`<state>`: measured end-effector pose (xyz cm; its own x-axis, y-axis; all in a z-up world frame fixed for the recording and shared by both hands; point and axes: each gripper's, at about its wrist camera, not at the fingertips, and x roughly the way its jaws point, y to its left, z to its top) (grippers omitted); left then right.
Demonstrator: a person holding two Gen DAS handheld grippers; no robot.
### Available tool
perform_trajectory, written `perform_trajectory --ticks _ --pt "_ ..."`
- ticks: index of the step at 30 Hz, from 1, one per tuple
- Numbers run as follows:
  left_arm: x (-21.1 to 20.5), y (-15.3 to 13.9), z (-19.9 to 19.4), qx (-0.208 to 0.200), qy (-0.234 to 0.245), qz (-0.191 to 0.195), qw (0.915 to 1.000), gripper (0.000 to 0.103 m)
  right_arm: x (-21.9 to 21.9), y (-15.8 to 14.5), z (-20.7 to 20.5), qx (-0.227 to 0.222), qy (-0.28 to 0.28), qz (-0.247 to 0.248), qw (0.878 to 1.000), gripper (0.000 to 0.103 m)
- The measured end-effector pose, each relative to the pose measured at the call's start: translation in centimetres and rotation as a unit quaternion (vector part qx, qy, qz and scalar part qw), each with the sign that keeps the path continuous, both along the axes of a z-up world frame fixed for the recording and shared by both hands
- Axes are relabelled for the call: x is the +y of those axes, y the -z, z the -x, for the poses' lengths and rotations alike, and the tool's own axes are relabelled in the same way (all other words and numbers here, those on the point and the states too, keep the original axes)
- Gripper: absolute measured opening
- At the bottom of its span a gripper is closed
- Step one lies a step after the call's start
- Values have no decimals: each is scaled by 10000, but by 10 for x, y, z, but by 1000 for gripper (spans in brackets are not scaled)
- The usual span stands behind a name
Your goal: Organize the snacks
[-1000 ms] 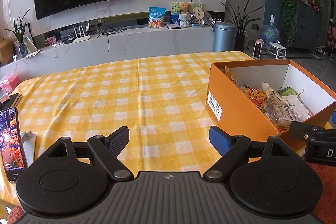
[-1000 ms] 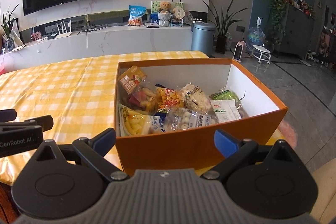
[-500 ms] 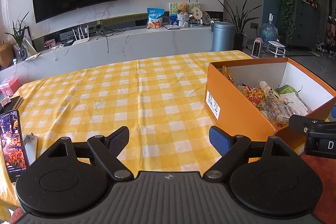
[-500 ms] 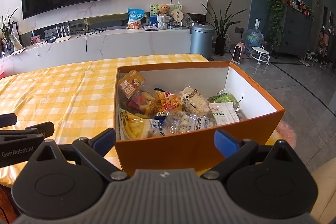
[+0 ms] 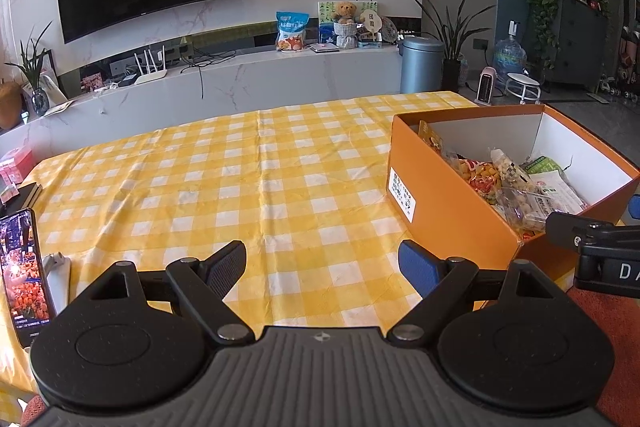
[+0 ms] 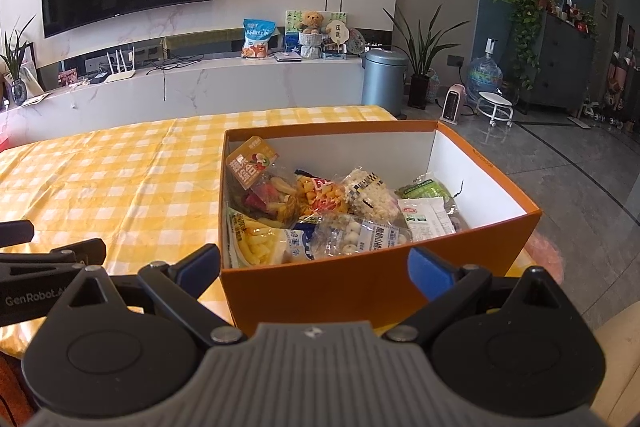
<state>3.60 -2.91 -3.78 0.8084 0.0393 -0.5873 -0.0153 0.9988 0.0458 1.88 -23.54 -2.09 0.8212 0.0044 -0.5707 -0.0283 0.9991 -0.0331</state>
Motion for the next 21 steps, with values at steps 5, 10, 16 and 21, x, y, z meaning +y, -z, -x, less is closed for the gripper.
perform_trajectory --ticks 5,10,16,21 --pt "0 0 2 5 -24 9 10000 101 1 0 0 -14 -26 10 10000 98" --pt "0 -1 1 11 -27 5 10000 101 1 1 0 -1 -28 17 10000 98" --pt "0 -1 1 17 -37 5 10000 101 2 0 1 -31 -22 46 10000 98" --pt "0 -2 2 2 -33 8 10000 101 1 1 0 -35 12 6 10000 98"
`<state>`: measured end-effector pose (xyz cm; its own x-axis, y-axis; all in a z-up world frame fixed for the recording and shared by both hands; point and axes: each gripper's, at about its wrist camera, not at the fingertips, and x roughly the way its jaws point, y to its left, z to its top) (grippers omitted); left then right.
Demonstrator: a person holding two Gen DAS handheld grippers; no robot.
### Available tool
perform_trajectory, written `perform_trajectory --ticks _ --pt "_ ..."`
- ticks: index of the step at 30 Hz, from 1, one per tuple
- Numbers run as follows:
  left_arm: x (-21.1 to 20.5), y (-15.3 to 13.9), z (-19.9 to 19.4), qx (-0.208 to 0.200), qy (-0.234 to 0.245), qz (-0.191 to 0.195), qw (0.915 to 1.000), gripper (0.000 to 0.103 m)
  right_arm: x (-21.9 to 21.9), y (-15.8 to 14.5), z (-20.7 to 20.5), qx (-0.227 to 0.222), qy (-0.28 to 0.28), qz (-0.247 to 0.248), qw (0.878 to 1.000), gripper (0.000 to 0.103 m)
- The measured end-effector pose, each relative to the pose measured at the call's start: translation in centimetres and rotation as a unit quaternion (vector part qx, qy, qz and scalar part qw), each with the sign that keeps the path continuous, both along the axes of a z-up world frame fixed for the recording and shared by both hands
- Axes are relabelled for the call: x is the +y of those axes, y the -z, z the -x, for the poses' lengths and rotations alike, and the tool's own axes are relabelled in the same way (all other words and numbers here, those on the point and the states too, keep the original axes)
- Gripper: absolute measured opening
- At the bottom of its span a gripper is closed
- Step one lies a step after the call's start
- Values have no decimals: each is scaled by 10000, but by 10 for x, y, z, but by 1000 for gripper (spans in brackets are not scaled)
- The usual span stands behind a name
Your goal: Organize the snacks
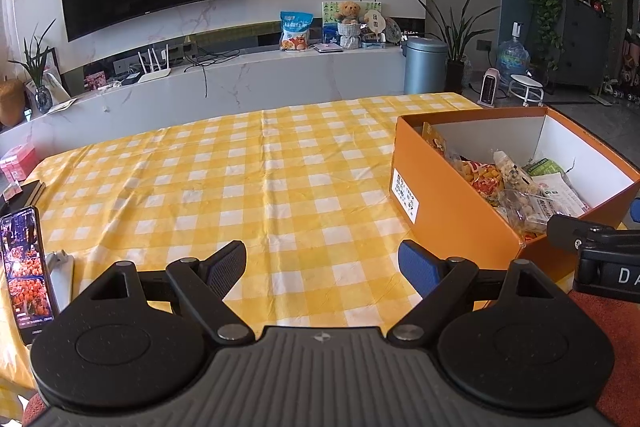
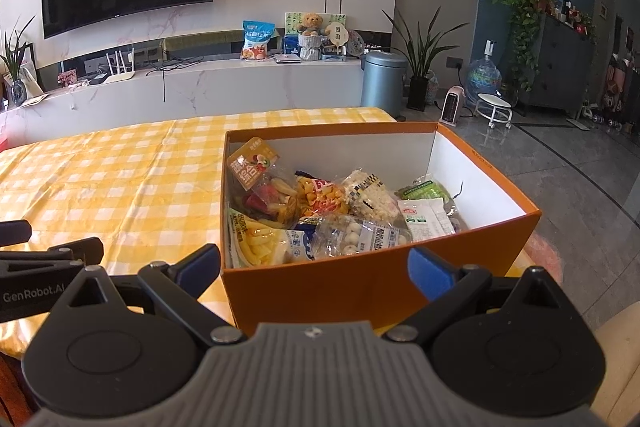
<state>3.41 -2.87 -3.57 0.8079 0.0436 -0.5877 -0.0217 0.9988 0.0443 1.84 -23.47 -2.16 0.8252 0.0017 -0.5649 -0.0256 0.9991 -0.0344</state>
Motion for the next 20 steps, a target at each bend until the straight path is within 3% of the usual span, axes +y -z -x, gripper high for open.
perform_trajectory --ticks 20 --pt "1 -2 1 4 9 31 10000 101 0 1 1 17 -25 -3 10000 98"
